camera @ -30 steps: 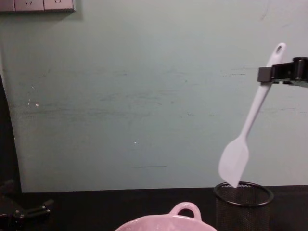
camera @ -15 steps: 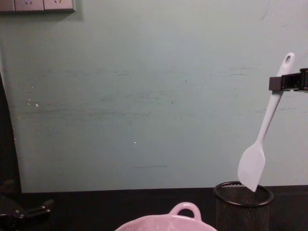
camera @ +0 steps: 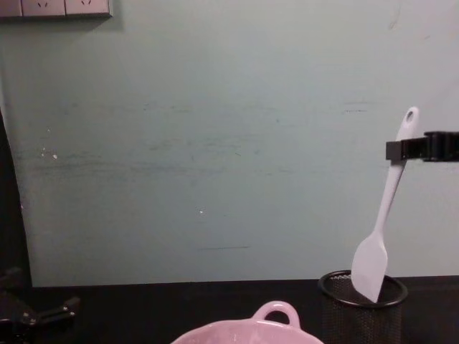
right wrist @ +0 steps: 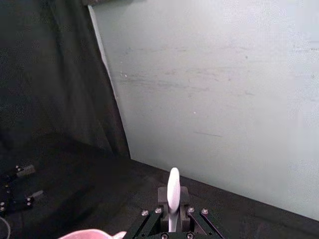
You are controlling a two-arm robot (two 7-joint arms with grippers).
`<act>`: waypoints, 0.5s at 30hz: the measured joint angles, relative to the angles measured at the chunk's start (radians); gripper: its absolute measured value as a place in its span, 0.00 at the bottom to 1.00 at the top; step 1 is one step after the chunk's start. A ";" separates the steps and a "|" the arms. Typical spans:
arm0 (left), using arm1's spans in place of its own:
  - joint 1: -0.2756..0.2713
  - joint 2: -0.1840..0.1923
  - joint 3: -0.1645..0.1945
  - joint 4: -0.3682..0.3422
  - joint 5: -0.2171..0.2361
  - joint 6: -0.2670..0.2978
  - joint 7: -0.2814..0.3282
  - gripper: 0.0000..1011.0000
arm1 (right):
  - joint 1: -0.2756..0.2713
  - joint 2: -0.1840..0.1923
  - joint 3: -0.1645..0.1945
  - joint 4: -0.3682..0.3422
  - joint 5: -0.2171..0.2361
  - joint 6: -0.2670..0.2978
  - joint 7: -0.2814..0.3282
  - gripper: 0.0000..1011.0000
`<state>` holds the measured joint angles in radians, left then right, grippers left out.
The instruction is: Use the one hand to pick up the spoon and stir the clear water in the bowl.
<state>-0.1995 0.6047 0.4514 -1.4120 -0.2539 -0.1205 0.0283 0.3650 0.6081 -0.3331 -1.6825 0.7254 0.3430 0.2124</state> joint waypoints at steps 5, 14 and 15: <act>0.000 0.000 0.000 0.000 0.000 0.000 0.000 1.00 | 0.008 -0.020 -0.013 0.032 -0.016 0.000 0.009 0.12; 0.000 0.000 0.000 0.000 0.000 0.000 0.000 1.00 | -0.004 -0.053 -0.016 0.069 -0.022 -0.011 0.018 0.12; 0.000 0.000 0.000 0.000 0.000 0.000 0.000 1.00 | -0.004 -0.053 -0.016 0.069 -0.022 -0.011 0.018 0.12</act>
<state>-0.1996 0.6046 0.4513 -1.4120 -0.2539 -0.1205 0.0283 0.3607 0.5554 -0.3487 -1.6132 0.7032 0.3318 0.2307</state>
